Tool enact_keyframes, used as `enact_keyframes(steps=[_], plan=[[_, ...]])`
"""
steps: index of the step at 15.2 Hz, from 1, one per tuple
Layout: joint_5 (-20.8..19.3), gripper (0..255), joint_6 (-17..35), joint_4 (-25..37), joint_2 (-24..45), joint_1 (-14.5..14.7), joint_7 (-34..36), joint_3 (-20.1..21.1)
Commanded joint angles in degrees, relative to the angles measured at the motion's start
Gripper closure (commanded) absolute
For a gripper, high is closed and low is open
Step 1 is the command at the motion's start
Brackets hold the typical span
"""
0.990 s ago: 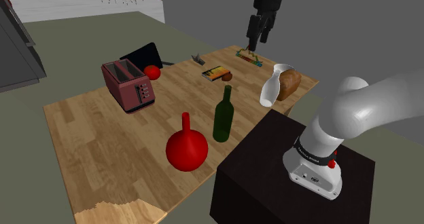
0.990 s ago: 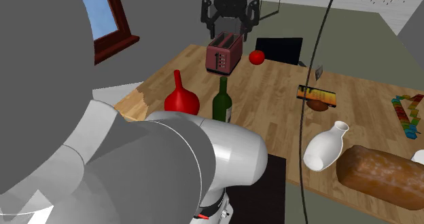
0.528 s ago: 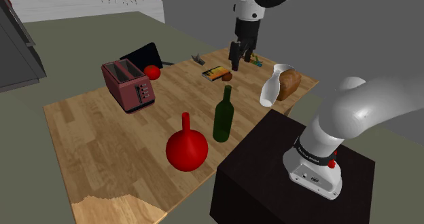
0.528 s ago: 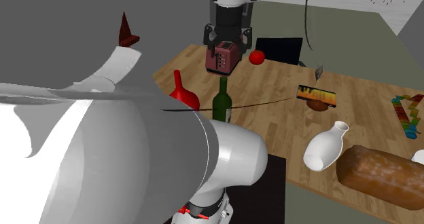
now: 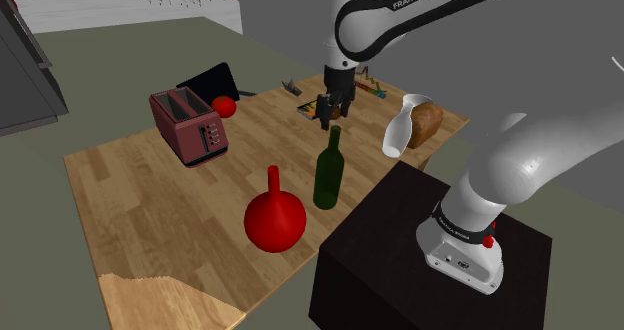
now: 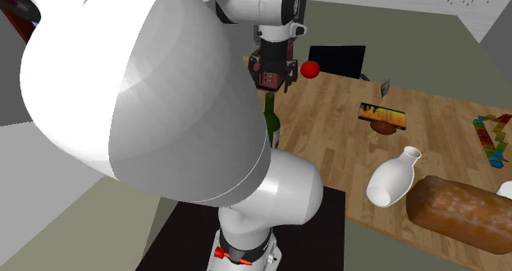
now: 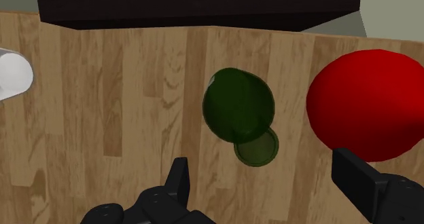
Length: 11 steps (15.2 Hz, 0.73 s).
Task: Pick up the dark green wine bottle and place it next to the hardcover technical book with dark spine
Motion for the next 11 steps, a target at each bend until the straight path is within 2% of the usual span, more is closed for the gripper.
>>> enact_keyframes(steps=[1,7,11], plan=[[0.1,0,1.8,-0.6,1.2,0.0,0.2,0.2],[0.1,0,7.8,-3.7,4.0,0.0,0.3,0.4],[0.1,0,7.8,-3.7,4.0,0.0,0.3,0.4]])
